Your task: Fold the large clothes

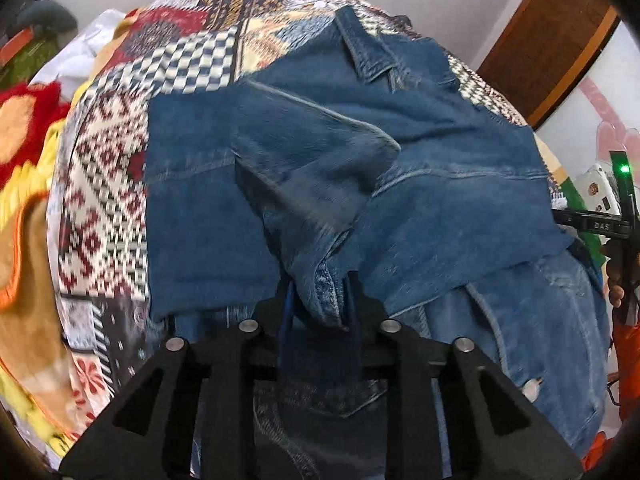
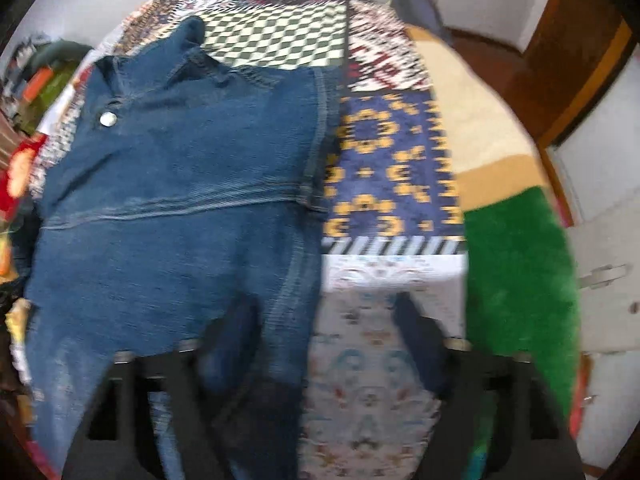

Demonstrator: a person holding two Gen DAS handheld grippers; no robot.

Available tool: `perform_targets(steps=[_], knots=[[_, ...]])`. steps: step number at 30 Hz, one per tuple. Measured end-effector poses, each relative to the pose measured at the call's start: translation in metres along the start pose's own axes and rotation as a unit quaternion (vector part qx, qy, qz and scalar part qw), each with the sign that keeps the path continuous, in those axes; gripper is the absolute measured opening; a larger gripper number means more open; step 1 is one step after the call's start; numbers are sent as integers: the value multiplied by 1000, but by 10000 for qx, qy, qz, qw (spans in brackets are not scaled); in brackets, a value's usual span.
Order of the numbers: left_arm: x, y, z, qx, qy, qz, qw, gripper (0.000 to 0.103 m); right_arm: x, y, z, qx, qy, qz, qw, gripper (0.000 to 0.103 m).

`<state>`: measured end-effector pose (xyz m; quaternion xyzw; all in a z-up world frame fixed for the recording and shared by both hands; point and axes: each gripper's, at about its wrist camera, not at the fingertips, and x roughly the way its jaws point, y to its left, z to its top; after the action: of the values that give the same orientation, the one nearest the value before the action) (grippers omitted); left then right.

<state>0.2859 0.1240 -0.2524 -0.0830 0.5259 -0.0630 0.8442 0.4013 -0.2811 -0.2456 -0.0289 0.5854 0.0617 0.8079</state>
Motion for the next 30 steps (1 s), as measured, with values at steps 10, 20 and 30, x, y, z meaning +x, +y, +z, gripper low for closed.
perform_targets(steps=[10,20,30], knots=[[-1,27,-7,-846,28,-412,9956,46,-4,-15,-6,377,19,483,9981,82],[9,55,3,-1930,-89,-794,9779,54,-3,-12,-2,430,-32,735,9964,82],[-3,0,24,-355,-589,1098,9916,27,-4,-16,4,447,-104,813,9956,82]])
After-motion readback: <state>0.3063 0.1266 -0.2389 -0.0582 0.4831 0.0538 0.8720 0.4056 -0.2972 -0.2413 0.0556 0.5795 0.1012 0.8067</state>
